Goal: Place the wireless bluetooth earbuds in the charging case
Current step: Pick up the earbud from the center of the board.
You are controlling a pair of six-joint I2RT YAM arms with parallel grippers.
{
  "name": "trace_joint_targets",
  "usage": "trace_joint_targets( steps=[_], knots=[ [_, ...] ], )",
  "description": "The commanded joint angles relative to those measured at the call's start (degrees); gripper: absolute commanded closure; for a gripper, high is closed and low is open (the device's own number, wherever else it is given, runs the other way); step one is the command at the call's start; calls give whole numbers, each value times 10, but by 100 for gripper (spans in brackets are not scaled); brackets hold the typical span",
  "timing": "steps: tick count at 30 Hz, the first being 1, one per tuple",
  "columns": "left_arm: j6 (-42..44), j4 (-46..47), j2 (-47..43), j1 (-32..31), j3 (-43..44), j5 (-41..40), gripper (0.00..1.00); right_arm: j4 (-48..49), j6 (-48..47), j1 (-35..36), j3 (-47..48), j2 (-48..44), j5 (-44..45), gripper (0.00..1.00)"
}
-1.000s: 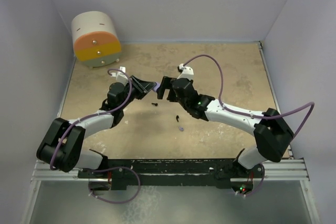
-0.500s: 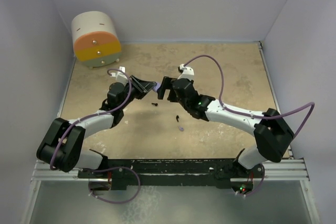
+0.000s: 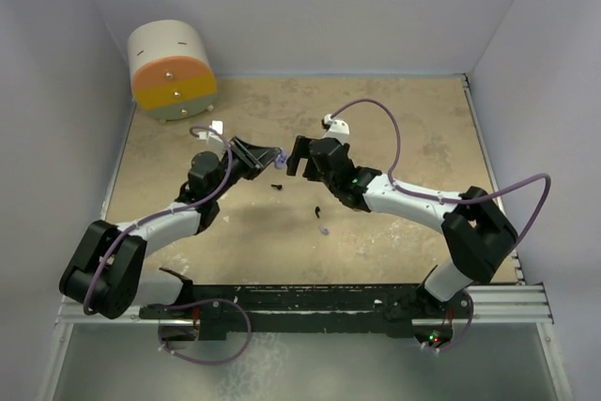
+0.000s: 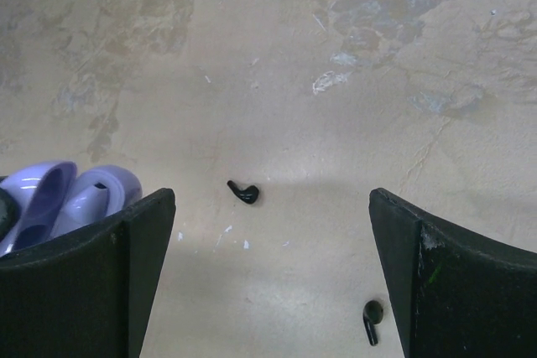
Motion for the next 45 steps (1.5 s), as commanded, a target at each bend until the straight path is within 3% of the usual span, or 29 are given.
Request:
trace_joint_targets(
  steps=[1, 5, 13, 21, 36, 45],
  knots=[
    [-4, 19, -28, 9, 2, -6, 100, -24, 5, -1, -6, -32, 28, 0],
    [-3, 18, -28, 30, 8, -9, 100, -81, 29, 23, -23, -51, 36, 1],
    [-17, 34, -29, 44, -1, 13, 100, -266, 234, 135, -64, -33, 56, 1],
    [-3, 19, -49, 44, -19, 25, 100, -270, 341, 184, -151, -89, 31, 5],
    [-11, 43, -43, 44, -41, 33, 100, -301, 365, 187, -140, -31, 45, 11],
    [-11, 44, -49, 44, -49, 32, 100, -260, 327, 147, -145, -10, 54, 11]
  ],
)
